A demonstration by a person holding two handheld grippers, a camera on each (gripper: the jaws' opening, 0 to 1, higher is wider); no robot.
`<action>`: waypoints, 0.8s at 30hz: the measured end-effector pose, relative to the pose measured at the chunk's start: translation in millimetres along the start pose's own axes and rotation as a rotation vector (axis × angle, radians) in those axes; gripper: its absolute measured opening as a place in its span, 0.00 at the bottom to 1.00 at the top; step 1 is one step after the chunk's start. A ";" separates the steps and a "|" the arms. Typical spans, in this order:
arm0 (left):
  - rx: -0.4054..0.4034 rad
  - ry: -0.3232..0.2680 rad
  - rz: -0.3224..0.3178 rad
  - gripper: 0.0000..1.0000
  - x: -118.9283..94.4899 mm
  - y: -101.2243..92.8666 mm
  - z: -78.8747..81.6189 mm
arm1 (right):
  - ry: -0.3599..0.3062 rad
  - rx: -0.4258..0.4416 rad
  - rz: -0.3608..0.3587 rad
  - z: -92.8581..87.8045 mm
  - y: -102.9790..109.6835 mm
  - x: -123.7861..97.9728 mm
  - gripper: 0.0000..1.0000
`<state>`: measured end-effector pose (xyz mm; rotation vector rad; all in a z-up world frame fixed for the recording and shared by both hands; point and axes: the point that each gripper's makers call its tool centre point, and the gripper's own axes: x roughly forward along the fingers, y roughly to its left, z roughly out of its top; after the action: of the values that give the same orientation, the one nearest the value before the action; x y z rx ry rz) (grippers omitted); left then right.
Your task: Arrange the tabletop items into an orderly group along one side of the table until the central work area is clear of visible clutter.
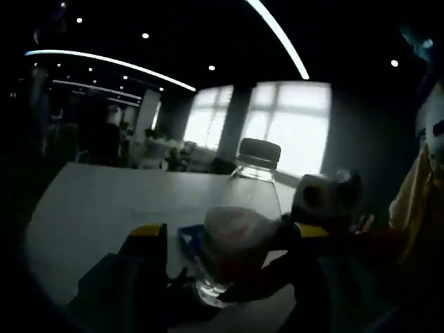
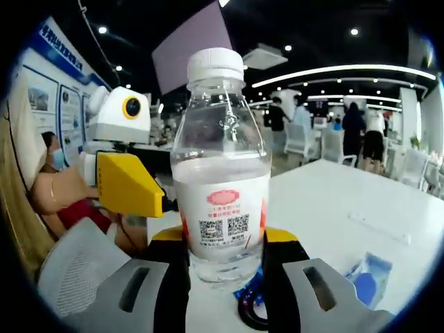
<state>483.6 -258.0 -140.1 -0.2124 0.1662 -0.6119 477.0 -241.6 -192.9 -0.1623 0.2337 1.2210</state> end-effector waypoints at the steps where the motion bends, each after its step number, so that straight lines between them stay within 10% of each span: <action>1: -0.031 0.002 0.046 0.72 1.2 3.5 -1.2 | 0.002 -0.005 -0.017 -0.4 -1.6 0.7 0.38; 24: -0.019 -0.001 0.319 0.47 -0.8 0.5 -9.1 | 0.023 0.017 -0.080 -1.2 -5.2 0.0 0.39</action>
<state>481.2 -258.5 -149.0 -0.1998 0.1999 -0.2935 481.8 -243.7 -194.1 -0.1694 0.2554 1.1374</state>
